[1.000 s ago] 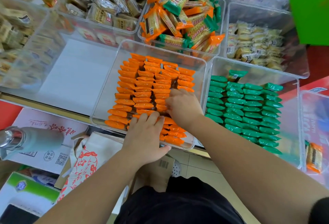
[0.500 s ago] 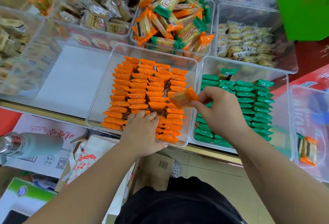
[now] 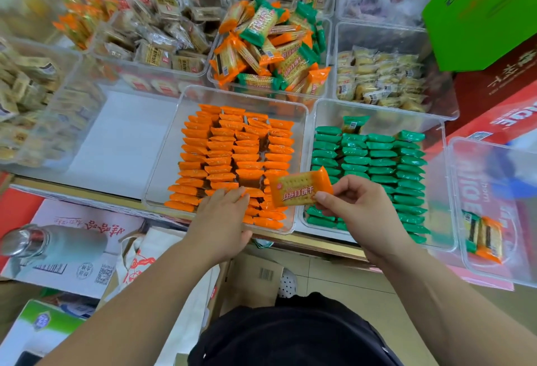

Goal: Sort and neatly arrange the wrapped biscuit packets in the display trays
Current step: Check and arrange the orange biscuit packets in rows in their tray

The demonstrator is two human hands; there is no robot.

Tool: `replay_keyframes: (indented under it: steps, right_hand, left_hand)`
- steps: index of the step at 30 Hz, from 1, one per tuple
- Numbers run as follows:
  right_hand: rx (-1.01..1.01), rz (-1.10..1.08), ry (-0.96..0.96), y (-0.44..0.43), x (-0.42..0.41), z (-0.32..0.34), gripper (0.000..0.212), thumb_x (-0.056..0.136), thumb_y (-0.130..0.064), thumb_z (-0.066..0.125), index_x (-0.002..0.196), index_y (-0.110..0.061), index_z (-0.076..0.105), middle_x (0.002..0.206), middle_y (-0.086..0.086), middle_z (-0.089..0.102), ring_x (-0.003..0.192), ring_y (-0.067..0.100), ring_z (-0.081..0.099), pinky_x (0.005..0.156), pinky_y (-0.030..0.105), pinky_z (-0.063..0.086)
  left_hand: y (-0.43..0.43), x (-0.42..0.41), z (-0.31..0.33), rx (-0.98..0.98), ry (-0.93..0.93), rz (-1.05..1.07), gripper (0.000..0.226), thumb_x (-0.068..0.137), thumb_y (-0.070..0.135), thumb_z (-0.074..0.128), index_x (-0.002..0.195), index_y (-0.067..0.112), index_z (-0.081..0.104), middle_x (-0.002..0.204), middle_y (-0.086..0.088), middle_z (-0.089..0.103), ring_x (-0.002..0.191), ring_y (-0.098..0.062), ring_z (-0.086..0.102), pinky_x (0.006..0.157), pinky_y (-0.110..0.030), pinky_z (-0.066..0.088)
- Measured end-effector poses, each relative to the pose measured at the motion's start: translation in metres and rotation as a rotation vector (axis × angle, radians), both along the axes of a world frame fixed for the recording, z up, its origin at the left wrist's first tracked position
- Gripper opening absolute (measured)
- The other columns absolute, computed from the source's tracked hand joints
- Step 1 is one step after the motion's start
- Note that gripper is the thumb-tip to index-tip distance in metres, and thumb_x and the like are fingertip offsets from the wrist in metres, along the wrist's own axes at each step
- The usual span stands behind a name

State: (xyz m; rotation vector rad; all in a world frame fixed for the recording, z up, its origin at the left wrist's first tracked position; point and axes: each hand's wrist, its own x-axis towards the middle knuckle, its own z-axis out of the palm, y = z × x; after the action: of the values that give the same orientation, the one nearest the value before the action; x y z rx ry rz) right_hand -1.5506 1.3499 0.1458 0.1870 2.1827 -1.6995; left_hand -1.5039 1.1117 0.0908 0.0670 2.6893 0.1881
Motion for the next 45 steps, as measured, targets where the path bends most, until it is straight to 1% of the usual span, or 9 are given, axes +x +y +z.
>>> replay_keyframes:
  steps: [3, 7, 11, 16, 20, 26, 30, 36, 45]
  right_hand:
    - [-0.129, 0.005, -0.045, 0.001, 0.013, 0.012, 0.014, 0.084, -0.003, 0.075, 0.085, 0.002, 0.062, 0.077, 0.013, 0.074, 0.076, 0.027, 0.072, 0.071, 0.030, 0.059]
    - [-0.241, 0.033, -0.073, -0.004, 0.036, 0.025, 0.013, 0.083, -0.003, 0.074, 0.088, -0.001, 0.062, 0.082, 0.015, 0.074, 0.078, 0.025, 0.072, 0.073, 0.030, 0.059]
    - [-0.318, 0.068, -0.131, -0.008, 0.052, 0.032, 0.023, 0.079, -0.018, 0.078, 0.090, -0.003, 0.064, 0.085, 0.012, 0.074, 0.078, 0.023, 0.070, 0.071, 0.030, 0.057]
    - [-0.486, 0.057, -0.191, -0.009, 0.061, 0.036, 0.008, 0.081, -0.024, 0.074, 0.075, -0.019, 0.071, 0.076, 0.003, 0.063, 0.069, 0.015, 0.050, 0.064, 0.026, 0.043]
    - [-0.646, 0.095, -0.136, -0.011, 0.068, 0.040, 0.031, 0.067, -0.042, 0.089, 0.077, -0.022, 0.068, 0.074, 0.001, 0.058, 0.065, 0.012, 0.049, 0.061, 0.023, 0.042]
    - [-0.668, 0.141, -0.099, -0.008, 0.077, 0.050, 0.035, 0.062, -0.045, 0.092, 0.076, -0.022, 0.070, 0.074, 0.001, 0.058, 0.064, 0.011, 0.050, 0.060, 0.021, 0.046]
    - [-0.614, 0.068, -0.149, -0.003, 0.077, 0.043, 0.012, 0.081, -0.023, 0.079, 0.077, -0.019, 0.069, 0.071, 0.003, 0.056, 0.064, 0.013, 0.048, 0.060, 0.023, 0.044]
    - [-0.487, 0.028, -0.414, -0.003, 0.081, 0.022, 0.011, 0.080, -0.022, 0.067, 0.083, -0.012, 0.065, 0.068, 0.003, 0.063, 0.063, 0.012, 0.052, 0.056, 0.023, 0.042]
    - [-0.740, -0.007, -0.437, 0.000, 0.079, 0.024, 0.019, 0.083, -0.005, 0.063, 0.099, -0.013, 0.059, 0.075, 0.008, 0.065, 0.059, 0.015, 0.054, 0.065, 0.030, 0.045]
  left_hand:
    - [-0.001, 0.024, 0.016, 0.349, 0.113, 0.186, 0.049, 0.100, 0.033, 0.056, 0.147, 0.023, 0.047, 0.151, 0.004, 0.048, 0.138, -0.018, 0.042, 0.114, -0.038, 0.036]
    - [0.018, 0.051, 0.057, 1.018, 0.093, 0.808, 0.020, 0.101, 0.029, 0.054, 0.112, 0.030, 0.071, 0.101, 0.012, 0.075, 0.096, -0.007, 0.068, 0.083, -0.028, 0.053]
    - [0.025, 0.066, 0.081, 1.236, 0.188, 1.030, 0.009, 0.094, 0.013, 0.065, 0.098, 0.015, 0.073, 0.080, 0.003, 0.075, 0.071, -0.013, 0.069, 0.070, -0.031, 0.058]
    - [0.011, 0.078, 0.091, 1.316, 0.199, 1.074, 0.002, 0.086, 0.004, 0.071, 0.088, 0.005, 0.071, 0.071, -0.006, 0.068, 0.063, -0.016, 0.062, 0.066, -0.033, 0.052]
    - [0.012, 0.087, 0.090, 1.436, 0.112, 1.118, 0.009, 0.087, 0.000, 0.064, 0.082, 0.003, 0.072, 0.068, -0.013, 0.065, 0.061, -0.020, 0.060, 0.064, -0.034, 0.051]
    - [0.016, 0.098, 0.085, 1.607, 0.006, 1.057, 0.035, 0.055, 0.034, 0.094, 0.076, 0.012, 0.077, 0.075, -0.014, 0.068, 0.063, -0.019, 0.063, 0.060, -0.027, 0.057]
    - [0.019, 0.095, 0.093, 1.556, 0.144, 1.096, 0.003, 0.076, 0.011, 0.070, 0.075, 0.012, 0.073, 0.072, -0.013, 0.064, 0.062, -0.020, 0.056, 0.060, -0.029, 0.051]
    - [0.027, 0.094, 0.122, 1.272, 0.382, 0.872, 0.018, 0.086, -0.008, 0.068, 0.083, 0.009, 0.072, 0.066, -0.002, 0.064, 0.057, -0.011, 0.055, 0.057, -0.020, 0.050]
    - [0.026, 0.098, 0.125, 1.403, 0.310, 0.880, 0.029, 0.092, -0.007, 0.059, 0.102, 0.019, 0.067, 0.074, -0.005, 0.063, 0.069, -0.020, 0.055, 0.067, -0.030, 0.049]
